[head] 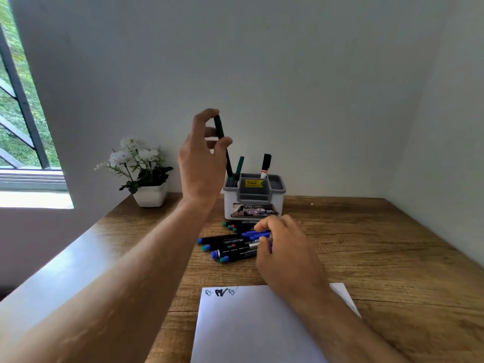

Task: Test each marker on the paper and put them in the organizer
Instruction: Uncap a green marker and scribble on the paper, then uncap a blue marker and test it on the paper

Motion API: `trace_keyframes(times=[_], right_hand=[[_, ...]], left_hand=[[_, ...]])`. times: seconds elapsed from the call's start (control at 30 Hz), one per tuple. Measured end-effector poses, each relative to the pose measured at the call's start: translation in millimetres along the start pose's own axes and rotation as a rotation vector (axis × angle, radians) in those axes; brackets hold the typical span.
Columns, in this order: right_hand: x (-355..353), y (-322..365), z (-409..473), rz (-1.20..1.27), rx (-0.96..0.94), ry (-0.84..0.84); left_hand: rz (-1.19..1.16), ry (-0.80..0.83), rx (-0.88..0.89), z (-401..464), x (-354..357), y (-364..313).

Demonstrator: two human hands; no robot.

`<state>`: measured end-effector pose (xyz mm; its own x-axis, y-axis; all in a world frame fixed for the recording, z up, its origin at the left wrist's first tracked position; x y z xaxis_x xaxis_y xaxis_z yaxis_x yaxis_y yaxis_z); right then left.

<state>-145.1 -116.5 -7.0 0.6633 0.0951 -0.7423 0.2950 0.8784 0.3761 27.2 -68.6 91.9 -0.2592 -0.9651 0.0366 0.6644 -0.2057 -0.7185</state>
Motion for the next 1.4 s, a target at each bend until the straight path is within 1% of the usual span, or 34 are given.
trace_keyframes(times=[0.1,0.33,0.43,0.63,0.73,0.83,0.93,1.03,1.1,1.3,1.4], right_hand=[[0,1,0,-0.006,-0.009,-0.014],[3,1,2,-0.009,-0.028,-0.022],[5,0,2,-0.017,-0.017,0.000],[2,2,2,-0.015,-0.033,0.004],[-1,2,2,-0.025,-0.024,0.003],[-2,1,1,-0.050,0.008,0.016],[-2,0,2,-0.068,0.050,0.069],[-1,-2,4,-0.097,0.099,0.134],[0,-2,4,-0.114,0.117,0.167],[-2,-1,3,-0.160,0.104,0.216],[-3,0,2,-0.176,0.068,0.251]], left_hand=[[0.118,0.047,0.006,11,15,12],[0.437,0.224,-0.086,16,47,42],[0.524,0.256,-0.162,20,53,49],[0.632,0.350,-0.221,19,58,54],[0.598,0.337,-0.236,19,53,49],[0.436,0.249,-0.259,14,42,38],[0.321,0.152,-0.252,0,27,25],[0.234,0.123,-0.277,-18,12,17],[0.208,0.148,-0.313,-31,6,14],[0.198,0.320,-0.396,-68,-3,16],[0.148,0.341,-0.403,-80,-7,24]])
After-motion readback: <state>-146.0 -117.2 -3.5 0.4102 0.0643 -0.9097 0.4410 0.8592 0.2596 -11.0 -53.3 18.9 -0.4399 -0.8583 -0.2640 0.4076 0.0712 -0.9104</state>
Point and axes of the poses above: each hand's wrist, its own z-axis towards the middle knuckle, its own x-axis out of the palm, y = z × x, the point moved 2 cm from there along z, towards the middle knuckle, and after that the axes turned 7 degrees about -x, right-handed, at the moved point
